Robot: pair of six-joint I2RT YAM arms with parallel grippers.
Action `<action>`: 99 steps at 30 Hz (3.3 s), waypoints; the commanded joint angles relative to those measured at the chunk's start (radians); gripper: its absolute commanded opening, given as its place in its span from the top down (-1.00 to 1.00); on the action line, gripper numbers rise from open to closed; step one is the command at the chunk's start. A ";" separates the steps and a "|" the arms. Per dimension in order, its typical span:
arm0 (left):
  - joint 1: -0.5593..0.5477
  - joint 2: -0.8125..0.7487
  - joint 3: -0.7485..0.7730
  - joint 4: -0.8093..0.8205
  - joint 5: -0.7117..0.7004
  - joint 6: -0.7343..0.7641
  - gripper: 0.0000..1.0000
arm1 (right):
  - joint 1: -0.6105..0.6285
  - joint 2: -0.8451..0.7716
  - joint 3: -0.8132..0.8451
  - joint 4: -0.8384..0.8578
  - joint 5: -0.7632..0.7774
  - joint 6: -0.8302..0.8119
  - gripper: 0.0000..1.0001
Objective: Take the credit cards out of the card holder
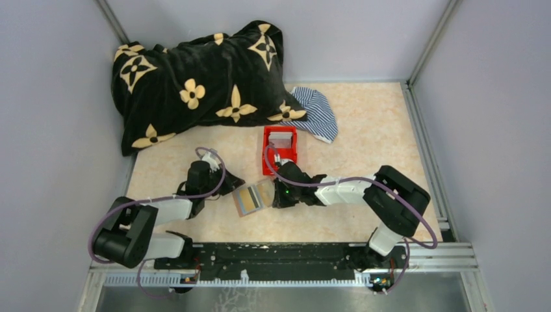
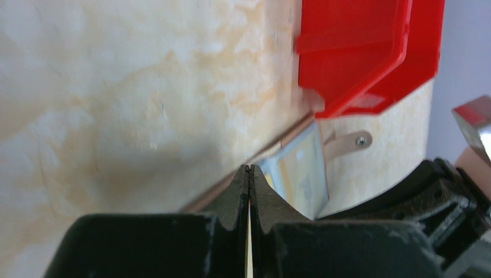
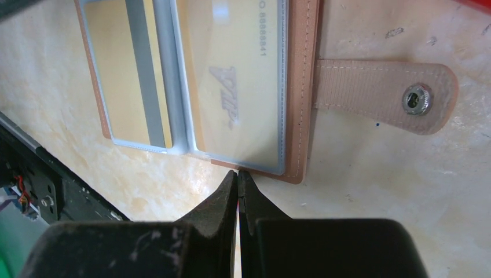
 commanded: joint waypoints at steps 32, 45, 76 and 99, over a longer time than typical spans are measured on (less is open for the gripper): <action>-0.021 -0.184 -0.229 -0.071 0.152 -0.144 0.98 | -0.023 0.132 0.059 0.300 -0.220 -0.046 0.34; -0.021 -0.168 -0.245 -0.051 0.141 -0.137 0.98 | -0.023 0.160 0.010 0.334 -0.279 -0.042 0.32; -0.022 -0.314 0.002 -0.347 0.096 0.066 0.16 | -0.044 -0.061 0.018 0.194 -0.247 -0.089 0.33; -0.032 -0.209 0.032 -0.369 0.034 0.137 0.22 | -0.065 -0.053 -0.052 0.130 -0.235 -0.068 -0.02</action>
